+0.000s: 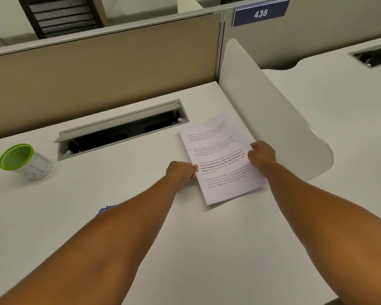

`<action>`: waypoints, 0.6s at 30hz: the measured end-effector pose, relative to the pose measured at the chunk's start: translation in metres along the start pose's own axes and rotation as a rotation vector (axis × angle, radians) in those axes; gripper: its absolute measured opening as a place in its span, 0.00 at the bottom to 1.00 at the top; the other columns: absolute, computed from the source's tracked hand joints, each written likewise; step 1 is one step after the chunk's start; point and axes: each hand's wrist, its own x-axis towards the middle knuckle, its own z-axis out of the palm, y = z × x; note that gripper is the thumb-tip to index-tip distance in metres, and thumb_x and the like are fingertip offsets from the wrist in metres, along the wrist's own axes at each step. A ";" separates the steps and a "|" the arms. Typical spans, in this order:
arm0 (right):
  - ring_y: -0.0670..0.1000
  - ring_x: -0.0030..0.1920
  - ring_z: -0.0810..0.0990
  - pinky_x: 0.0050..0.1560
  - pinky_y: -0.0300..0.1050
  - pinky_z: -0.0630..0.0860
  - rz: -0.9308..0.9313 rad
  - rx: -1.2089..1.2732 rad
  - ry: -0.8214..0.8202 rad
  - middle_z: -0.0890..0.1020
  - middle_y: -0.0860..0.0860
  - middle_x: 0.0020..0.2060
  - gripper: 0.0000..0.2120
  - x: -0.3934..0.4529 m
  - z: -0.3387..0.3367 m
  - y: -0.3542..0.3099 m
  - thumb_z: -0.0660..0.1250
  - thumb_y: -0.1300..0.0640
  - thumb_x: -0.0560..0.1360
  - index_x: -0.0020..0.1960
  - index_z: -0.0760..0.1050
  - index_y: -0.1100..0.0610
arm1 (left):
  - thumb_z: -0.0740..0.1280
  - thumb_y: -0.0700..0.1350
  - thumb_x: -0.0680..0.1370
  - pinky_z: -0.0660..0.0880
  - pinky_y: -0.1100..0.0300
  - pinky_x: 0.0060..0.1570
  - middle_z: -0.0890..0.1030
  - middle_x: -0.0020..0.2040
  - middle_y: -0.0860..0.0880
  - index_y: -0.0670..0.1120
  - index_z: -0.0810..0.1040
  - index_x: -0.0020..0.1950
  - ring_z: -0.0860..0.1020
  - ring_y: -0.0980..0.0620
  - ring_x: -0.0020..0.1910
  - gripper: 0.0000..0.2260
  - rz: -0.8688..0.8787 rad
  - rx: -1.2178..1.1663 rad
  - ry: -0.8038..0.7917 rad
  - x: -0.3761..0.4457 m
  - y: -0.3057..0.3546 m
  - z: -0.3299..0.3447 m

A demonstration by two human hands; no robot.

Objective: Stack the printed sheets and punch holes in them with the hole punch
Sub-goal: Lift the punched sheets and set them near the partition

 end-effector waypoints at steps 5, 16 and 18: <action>0.56 0.62 0.76 0.54 0.40 0.69 0.031 -0.022 -0.005 0.78 0.55 0.62 0.19 0.016 0.005 0.004 0.60 0.65 0.74 0.63 0.76 0.59 | 0.73 0.41 0.73 0.81 0.53 0.53 0.87 0.40 0.45 0.42 0.83 0.41 0.86 0.48 0.41 0.03 -0.036 -0.082 -0.013 0.009 0.000 0.010; 0.55 0.66 0.73 0.66 0.43 0.68 0.051 -0.056 -0.019 0.77 0.54 0.65 0.22 0.029 0.014 0.007 0.60 0.63 0.73 0.66 0.76 0.58 | 0.75 0.42 0.72 0.75 0.69 0.25 0.86 0.41 0.45 0.44 0.84 0.45 0.86 0.50 0.37 0.04 -0.036 -0.171 0.064 0.011 0.005 0.013; 0.56 0.66 0.73 0.67 0.44 0.68 0.038 -0.063 -0.019 0.77 0.54 0.66 0.22 0.029 0.015 0.006 0.61 0.62 0.73 0.66 0.75 0.58 | 0.75 0.42 0.72 0.74 0.69 0.25 0.86 0.41 0.45 0.44 0.83 0.44 0.85 0.51 0.35 0.04 -0.045 -0.171 0.069 0.011 0.007 0.014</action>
